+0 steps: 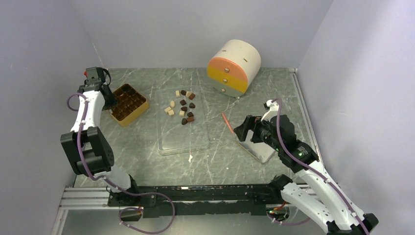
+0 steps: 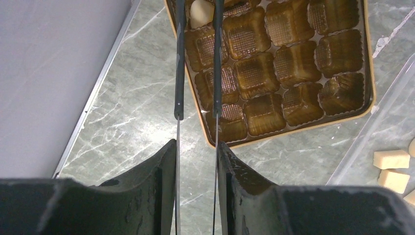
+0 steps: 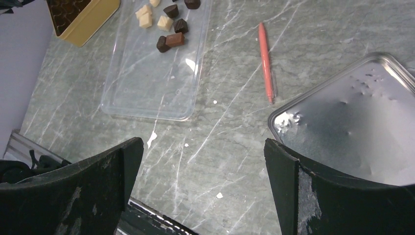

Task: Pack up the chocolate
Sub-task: Place the fake chocolate in the packing box.

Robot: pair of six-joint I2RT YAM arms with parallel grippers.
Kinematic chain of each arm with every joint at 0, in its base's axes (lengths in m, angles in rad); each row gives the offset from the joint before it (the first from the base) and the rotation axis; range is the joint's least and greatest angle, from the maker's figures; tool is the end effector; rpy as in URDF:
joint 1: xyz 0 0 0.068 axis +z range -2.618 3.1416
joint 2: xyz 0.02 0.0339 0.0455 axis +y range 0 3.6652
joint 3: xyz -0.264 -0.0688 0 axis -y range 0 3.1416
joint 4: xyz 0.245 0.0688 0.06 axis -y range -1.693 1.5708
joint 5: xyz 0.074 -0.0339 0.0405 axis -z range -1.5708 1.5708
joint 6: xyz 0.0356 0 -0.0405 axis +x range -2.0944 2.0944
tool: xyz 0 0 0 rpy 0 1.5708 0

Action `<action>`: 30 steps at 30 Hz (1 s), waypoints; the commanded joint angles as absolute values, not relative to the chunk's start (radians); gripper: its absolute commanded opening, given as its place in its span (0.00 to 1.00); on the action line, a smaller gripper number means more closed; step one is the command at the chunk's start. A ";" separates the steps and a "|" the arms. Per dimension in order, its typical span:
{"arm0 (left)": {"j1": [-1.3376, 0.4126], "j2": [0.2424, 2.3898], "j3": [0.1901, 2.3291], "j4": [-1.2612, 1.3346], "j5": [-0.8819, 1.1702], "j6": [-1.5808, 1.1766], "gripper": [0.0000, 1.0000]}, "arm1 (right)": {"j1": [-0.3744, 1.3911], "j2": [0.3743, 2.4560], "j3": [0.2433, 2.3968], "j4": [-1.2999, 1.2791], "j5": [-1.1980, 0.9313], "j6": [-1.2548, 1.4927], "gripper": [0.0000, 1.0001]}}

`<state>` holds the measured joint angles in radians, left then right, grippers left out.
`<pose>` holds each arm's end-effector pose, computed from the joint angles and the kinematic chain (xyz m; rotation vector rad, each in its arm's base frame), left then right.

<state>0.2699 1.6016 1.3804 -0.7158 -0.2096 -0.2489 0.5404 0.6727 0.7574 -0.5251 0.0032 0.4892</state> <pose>0.3303 0.0991 0.2945 -0.7239 2.3918 0.2713 0.1301 0.0779 0.3118 -0.0509 2.0717 0.6442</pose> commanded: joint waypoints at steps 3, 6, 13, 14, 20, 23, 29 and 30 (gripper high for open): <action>0.275 1.559 1.423 -0.694 -0.182 -0.244 0.36 | 0.543 0.651 0.799 -0.519 0.020 0.483 1.00; 0.275 1.543 1.439 -0.703 -0.161 -0.243 0.35 | 0.543 0.648 0.801 -0.524 0.020 0.488 1.00; 0.262 1.500 1.435 -0.693 -0.049 -0.234 0.35 | 0.543 0.640 0.795 -0.526 0.021 0.506 1.00; 0.260 1.498 1.431 -0.688 -0.016 -0.230 0.35 | 0.543 0.639 0.794 -0.525 0.019 0.511 1.00; 0.222 1.494 1.433 -0.690 0.098 -0.216 0.35 | 0.544 0.639 0.793 -0.531 0.014 0.529 1.00; 0.179 1.482 1.435 -0.700 0.126 -0.199 0.35 | 0.543 0.634 0.793 -0.543 0.030 0.532 1.00; 0.057 1.465 1.433 -0.748 0.110 -0.165 0.34 | 0.543 0.640 0.804 -0.558 0.055 0.535 1.00; 0.037 1.461 1.430 -0.757 0.111 -0.160 0.34 | 0.543 0.642 0.805 -0.560 0.059 0.535 1.00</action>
<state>0.1020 1.5146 1.3991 -0.7311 0.0849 -0.2035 0.5404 0.6453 0.7586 -0.5510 0.0257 0.5274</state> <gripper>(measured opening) 0.352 0.997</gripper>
